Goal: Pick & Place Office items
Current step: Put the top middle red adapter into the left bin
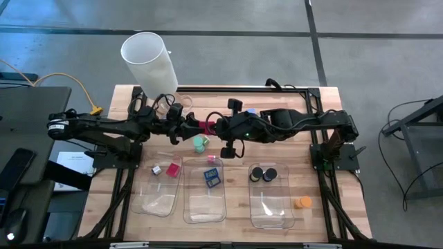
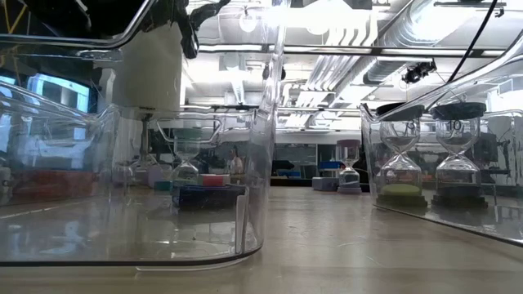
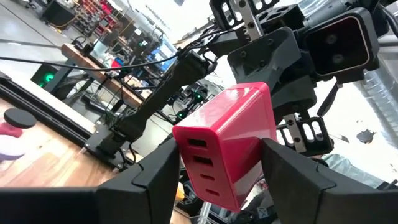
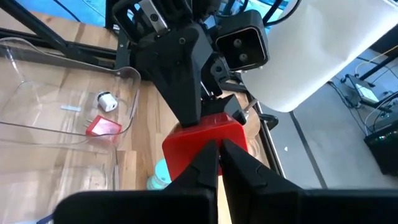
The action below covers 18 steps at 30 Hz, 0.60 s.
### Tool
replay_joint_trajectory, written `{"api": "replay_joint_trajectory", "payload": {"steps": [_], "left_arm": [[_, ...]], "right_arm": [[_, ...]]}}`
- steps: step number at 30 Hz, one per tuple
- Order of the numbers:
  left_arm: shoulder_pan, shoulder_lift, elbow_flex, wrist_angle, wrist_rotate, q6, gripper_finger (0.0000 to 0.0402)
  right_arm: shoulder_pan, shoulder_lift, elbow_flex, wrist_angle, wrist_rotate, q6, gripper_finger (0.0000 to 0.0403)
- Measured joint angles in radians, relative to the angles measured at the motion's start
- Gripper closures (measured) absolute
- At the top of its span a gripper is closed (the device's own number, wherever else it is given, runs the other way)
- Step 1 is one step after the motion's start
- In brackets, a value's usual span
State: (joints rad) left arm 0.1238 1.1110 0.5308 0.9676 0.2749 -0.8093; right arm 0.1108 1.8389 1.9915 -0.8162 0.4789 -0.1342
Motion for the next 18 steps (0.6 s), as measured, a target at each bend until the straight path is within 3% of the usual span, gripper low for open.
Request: {"api": "replay_joint_trajectory", "payload": {"steps": [9,18], "left_arm": [[0.002,-0.001,0.000,0.001,-0.016,0.000,0.0262],[0.007,-0.002,0.000,0.002,-0.016,0.000,0.0274]], "right_arm": [[0.000,-0.001,0.000,-0.023,0.001,0.010,0.0367],[0.000,-0.002,0.000,-0.037,0.022,0.009,0.0317]]}}
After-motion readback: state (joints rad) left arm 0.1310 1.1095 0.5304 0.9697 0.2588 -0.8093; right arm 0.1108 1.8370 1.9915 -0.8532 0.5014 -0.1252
